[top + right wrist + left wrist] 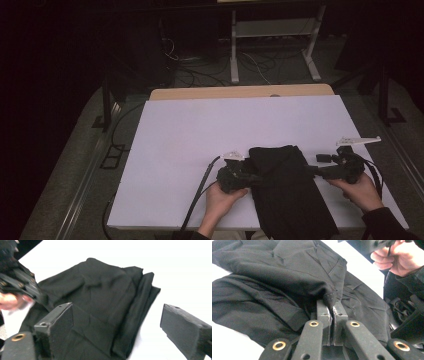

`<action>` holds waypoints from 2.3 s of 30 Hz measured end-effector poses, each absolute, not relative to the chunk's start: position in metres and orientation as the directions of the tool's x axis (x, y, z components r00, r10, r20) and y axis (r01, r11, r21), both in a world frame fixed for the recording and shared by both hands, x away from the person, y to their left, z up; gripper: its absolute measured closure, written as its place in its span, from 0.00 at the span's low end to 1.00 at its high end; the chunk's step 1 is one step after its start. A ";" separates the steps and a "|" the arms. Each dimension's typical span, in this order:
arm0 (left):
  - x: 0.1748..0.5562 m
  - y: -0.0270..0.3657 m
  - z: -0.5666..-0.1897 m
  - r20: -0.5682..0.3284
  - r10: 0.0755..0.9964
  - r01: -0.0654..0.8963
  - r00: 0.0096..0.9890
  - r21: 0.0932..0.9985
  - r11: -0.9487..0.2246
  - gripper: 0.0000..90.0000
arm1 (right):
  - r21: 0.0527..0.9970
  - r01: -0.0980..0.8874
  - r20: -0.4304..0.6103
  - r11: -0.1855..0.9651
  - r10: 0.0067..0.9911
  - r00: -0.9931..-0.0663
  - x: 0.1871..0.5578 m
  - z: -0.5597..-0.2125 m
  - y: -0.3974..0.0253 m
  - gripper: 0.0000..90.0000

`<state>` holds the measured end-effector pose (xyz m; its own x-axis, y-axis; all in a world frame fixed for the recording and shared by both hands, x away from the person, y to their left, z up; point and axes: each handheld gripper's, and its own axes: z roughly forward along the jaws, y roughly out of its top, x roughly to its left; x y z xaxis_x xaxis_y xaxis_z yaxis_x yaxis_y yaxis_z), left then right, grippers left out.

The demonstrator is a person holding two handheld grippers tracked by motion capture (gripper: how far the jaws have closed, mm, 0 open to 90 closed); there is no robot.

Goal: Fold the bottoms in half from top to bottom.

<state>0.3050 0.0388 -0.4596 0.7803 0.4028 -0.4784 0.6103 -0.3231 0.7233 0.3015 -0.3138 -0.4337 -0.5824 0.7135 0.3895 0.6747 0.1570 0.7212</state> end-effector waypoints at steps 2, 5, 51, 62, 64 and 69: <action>0.305 0.039 -0.459 -0.478 0.403 0.610 0.781 0.724 -0.323 0.96 | 0.728 0.670 0.391 0.145 0.715 -0.579 0.306 -0.430 -0.313 0.05; 0.305 0.039 -0.459 -0.475 0.404 0.608 0.782 0.726 -0.322 0.96 | 0.739 0.659 0.386 0.141 0.713 -0.586 0.313 -0.425 -0.311 0.04; 0.303 0.037 -0.462 -0.458 0.406 0.597 0.791 0.725 -0.345 0.96 | 0.632 0.755 0.460 0.174 0.700 -0.546 0.385 -0.443 -0.280 0.12; 0.303 0.036 -0.464 -0.460 0.405 0.598 0.790 0.723 -0.345 0.96 | 0.588 0.787 0.489 0.189 0.692 -0.531 0.389 -0.452 -0.276 0.25; 0.303 0.036 -0.464 -0.458 0.405 0.596 0.792 0.724 -0.347 0.96 | 0.585 0.790 0.499 0.185 0.685 -0.530 0.389 -0.453 -0.275 0.31; 0.303 0.036 -0.464 -0.459 0.405 0.597 0.791 0.723 -0.347 0.96 | 0.569 0.800 0.504 0.191 0.688 -0.523 0.390 -0.455 -0.272 0.42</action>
